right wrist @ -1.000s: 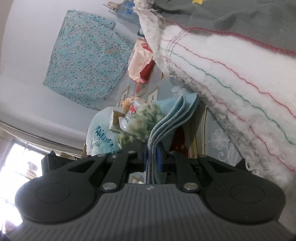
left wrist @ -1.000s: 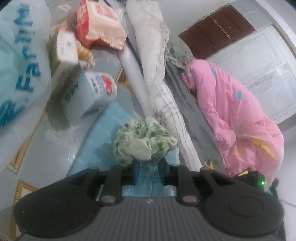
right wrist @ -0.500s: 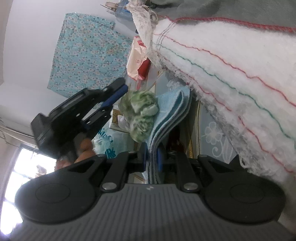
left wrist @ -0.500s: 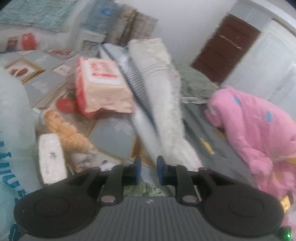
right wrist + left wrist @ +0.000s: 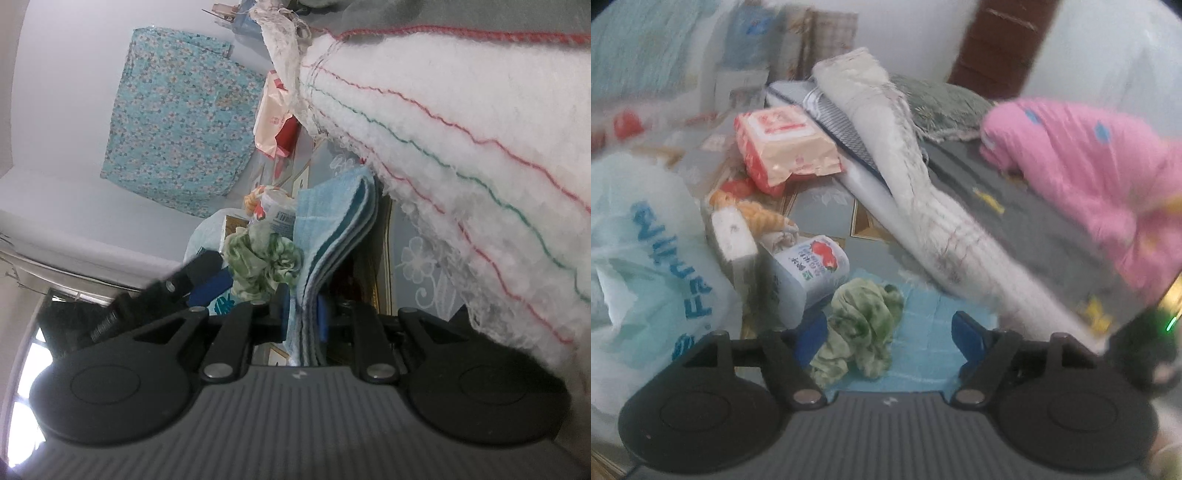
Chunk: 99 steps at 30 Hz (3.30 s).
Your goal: Organize soft objects
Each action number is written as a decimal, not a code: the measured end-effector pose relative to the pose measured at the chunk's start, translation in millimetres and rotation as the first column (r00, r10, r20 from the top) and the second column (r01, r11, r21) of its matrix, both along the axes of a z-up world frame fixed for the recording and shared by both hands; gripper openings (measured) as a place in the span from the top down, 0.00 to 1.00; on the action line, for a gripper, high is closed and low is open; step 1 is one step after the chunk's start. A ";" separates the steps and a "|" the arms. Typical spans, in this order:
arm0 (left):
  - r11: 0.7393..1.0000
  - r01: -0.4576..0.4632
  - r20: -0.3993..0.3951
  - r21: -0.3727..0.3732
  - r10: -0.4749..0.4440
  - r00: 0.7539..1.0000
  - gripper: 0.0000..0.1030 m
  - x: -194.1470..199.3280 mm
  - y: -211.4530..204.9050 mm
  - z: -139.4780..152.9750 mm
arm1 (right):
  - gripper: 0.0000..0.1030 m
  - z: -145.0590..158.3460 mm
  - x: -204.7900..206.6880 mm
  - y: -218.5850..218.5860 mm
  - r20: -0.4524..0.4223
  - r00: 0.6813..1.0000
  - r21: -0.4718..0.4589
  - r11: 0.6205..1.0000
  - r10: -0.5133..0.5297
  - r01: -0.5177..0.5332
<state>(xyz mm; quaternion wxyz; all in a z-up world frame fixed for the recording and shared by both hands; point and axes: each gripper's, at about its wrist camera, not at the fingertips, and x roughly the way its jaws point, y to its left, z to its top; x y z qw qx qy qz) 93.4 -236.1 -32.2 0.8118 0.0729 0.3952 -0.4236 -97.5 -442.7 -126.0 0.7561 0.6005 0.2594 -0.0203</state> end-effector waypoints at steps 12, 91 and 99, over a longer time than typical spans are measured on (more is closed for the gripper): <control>0.980 -0.162 0.165 0.119 0.141 0.976 0.81 5.7 -16.2 -17.9 | 0.81 -7.6 -4.4 -1.3 0.024 1.000 0.029 0.999 0.011 -0.012; 0.975 0.060 -0.169 -0.213 -0.098 0.981 0.89 -15.7 14.2 -36.2 | 0.49 -22.0 -21.7 -6.2 0.050 0.992 0.237 0.966 -0.114 0.099; 0.958 0.172 -0.143 -0.230 -0.208 0.968 0.89 -39.3 -6.2 -32.1 | 0.48 -13.8 -7.4 -0.5 0.016 0.995 0.195 0.977 -0.096 0.091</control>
